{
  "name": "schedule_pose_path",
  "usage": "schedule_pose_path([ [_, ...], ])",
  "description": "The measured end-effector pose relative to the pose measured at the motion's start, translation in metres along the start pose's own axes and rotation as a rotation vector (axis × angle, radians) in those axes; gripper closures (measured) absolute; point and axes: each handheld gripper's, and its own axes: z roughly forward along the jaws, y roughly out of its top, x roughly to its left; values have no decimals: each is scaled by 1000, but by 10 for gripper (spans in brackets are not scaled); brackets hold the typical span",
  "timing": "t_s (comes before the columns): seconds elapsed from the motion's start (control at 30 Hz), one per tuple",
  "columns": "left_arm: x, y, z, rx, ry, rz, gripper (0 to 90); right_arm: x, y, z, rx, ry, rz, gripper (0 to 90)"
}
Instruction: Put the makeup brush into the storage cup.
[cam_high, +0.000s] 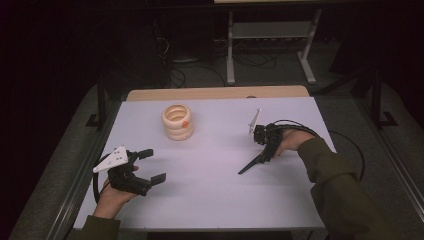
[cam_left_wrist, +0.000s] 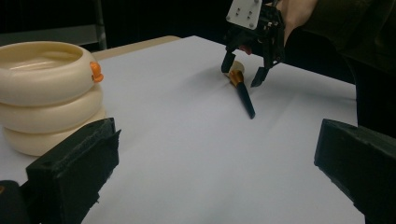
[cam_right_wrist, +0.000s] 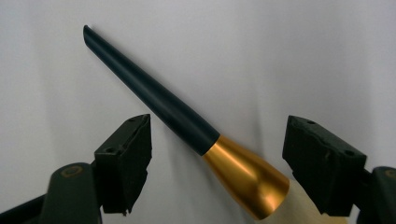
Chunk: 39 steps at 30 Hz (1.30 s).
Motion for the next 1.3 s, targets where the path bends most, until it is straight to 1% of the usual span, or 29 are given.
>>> schedule_pose_path([
  [0.13,0,0,0,0,0,4,0,1,0,2,14,-2,-11,292],
  [0.3,-1,0,0,0,0,1,0,3,1,4,26,0,-26,323],
  [0.33,-1,0,0,0,-1,2,0,3,1,4,29,2,-26,334],
  [0.4,0,0,0,1,0,4,0,3,2,5,36,-13,-34,363],
  [0.47,0,1,0,1,1,4,0,3,2,6,39,-7,-32,389],
  [0.83,0,1,0,0,-3,4,0,5,3,6,42,6,-62,442],
  [1.13,0,1,-1,0,-5,3,0,8,5,8,66,8,-74,532],
  [1.3,-1,1,-1,-4,-5,-5,0,8,6,8,74,7,-69,576],
])
